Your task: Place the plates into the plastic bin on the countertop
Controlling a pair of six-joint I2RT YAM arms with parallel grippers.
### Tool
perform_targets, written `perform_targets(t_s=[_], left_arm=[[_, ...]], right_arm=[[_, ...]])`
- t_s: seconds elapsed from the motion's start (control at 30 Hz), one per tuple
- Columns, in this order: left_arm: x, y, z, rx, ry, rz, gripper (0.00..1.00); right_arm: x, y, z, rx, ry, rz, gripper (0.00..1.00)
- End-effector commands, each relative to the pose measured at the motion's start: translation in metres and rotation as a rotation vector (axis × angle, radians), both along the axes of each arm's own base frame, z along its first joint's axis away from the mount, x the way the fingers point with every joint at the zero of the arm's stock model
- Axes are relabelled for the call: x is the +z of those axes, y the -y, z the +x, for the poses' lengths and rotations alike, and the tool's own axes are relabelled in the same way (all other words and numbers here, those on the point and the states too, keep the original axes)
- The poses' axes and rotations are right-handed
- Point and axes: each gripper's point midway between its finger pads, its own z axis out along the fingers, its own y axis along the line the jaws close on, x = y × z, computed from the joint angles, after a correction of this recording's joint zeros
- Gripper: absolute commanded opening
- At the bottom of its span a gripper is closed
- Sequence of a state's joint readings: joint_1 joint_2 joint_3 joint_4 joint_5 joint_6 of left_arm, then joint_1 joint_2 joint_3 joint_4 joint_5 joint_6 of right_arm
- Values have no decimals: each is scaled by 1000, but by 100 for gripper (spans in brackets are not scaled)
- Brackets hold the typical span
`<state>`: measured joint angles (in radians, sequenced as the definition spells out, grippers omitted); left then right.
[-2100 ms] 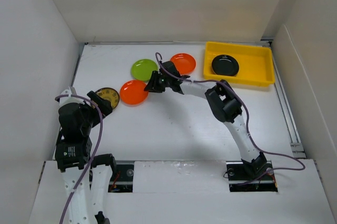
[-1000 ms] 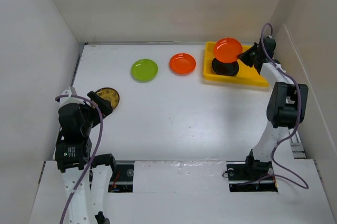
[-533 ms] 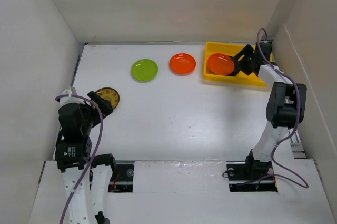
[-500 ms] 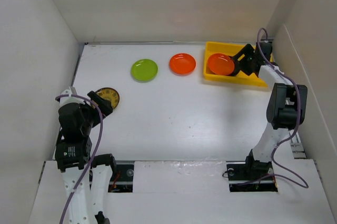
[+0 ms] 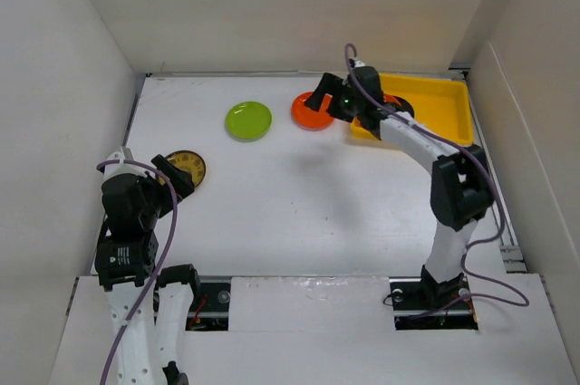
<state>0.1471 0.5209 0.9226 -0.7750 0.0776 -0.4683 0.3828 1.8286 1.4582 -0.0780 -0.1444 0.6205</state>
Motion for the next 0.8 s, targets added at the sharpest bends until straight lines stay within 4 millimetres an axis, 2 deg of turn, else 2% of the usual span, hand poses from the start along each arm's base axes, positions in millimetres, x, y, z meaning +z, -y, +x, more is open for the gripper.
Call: perform_targets(t_s=[0.0,0.03,0.07,0.1,0.13,0.17,0.2,0.23,0.27,0.37,0.4,0.47,0.5,0.57,0.6,0.63,0.67,0.7,0.73,0.77], left_arm=[[2,-1,4,-5,12,8,100],[2,-1,4,-5,12,8,100],[2,-1,4,-5,12,8,100],[2,-1,4,-5,12,8,100],[2,-1,4,-5,12,8,100],[2,-1,4,-5,12,8,100],[3,-1,3,-5,21,9,100],[3,-1,3,-5,21,9,100],[3,-1,3,-5,21,9,100],[3,-1,3,-5,21,9,100],[3,-1,3,-5,21,9,100],[3,-1,3,-5,21,9,100],[5,-1,2,-5,32,11,100],[5,-1,2,-5,32,11,100],[5,-1,2,-5,32,11,100],[5,-1,2,-5,32,11,100],[5,-1,2,-5,32,11,100],[5,-1,2,-5,32,11,100],[5,-1,2,-5,32,11,100],[7,-1,0,-5,42,12,100]], right_arm=[[-7,-61,7,136,22,38,100],[-35,-72,12,136,-34,41,98],[-42,-76,17,131,-47,48,98],[-46,-88,17,158,-54,68,96],[-41,-95,24,163,-47,96,94],[-61,-101,27,167,-93,117,92],[-65,-113,25,186,-103,135,90],[-58,-124,29,196,-83,154,89],[-74,-127,33,186,-114,159,89],[-76,-140,41,185,-120,188,87],[-91,-148,39,195,-146,190,85],[-89,-153,47,192,-137,207,82],[-99,-160,45,195,-155,208,82],[-108,-163,47,196,-180,216,78],[-102,-167,53,192,-174,233,75],[-118,-173,51,192,-204,230,73],[-122,-176,52,199,-212,231,71],[-116,-184,51,210,-213,230,67],[-134,-183,53,196,-238,213,63],[-138,-184,54,194,-247,209,61]])
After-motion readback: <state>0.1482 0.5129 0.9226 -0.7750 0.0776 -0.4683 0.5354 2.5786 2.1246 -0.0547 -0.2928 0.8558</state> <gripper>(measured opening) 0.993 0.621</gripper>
